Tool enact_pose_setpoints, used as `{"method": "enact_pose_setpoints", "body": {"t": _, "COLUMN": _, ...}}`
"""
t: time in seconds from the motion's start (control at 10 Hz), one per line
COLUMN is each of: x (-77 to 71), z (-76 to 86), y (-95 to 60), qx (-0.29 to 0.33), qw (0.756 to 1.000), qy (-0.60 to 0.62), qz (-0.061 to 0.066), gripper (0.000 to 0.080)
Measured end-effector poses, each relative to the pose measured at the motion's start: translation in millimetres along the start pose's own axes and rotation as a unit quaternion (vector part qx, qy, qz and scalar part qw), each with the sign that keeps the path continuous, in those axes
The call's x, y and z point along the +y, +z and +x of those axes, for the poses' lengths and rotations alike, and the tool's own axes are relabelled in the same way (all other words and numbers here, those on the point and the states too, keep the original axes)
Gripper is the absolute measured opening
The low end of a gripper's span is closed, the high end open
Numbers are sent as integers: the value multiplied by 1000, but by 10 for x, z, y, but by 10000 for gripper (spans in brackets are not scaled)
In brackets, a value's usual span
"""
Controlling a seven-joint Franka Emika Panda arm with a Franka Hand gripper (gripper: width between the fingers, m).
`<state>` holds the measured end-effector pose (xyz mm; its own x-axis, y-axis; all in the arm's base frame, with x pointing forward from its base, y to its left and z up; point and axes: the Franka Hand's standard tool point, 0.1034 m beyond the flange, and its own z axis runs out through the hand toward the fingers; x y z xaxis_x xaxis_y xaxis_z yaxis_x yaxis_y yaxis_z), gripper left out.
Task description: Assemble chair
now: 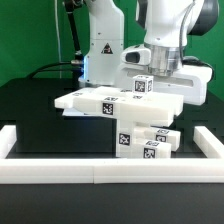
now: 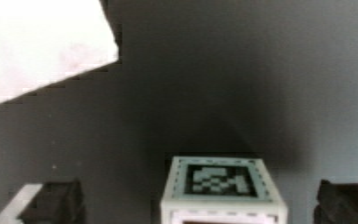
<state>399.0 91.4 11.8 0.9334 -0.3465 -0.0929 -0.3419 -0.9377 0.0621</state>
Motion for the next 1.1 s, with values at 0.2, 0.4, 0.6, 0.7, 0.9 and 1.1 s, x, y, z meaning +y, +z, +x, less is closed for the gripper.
{"method": "enact_pose_setpoints", "body": {"t": 0.2, "x": -24, "z": 67, "y": 6, "qx": 3, "qw": 1000, "qy": 1, "qz": 1, "gripper": 649}}
{"method": "enact_pose_setpoints", "body": {"t": 0.4, "x": -24, "z": 81, "y": 29, "qx": 3, "qw": 1000, "qy": 1, "qz": -1, "gripper": 649}}
{"method": "enact_pose_setpoints", "body": {"t": 0.6, "x": -17, "z": 78, "y": 48, "qx": 2, "qw": 1000, "qy": 2, "qz": -3, "gripper": 649}}
{"method": "enact_pose_setpoints", "body": {"t": 0.7, "x": -14, "z": 76, "y": 54, "qx": 1, "qw": 1000, "qy": 2, "qz": -3, "gripper": 623}}
{"method": "enact_pose_setpoints", "body": {"t": 0.9, "x": -12, "z": 74, "y": 57, "qx": 1, "qw": 1000, "qy": 2, "qz": -3, "gripper": 476}}
{"method": "enact_pose_setpoints", "body": {"t": 1.1, "x": -11, "z": 73, "y": 59, "qx": 1, "qw": 1000, "qy": 2, "qz": -4, "gripper": 269}}
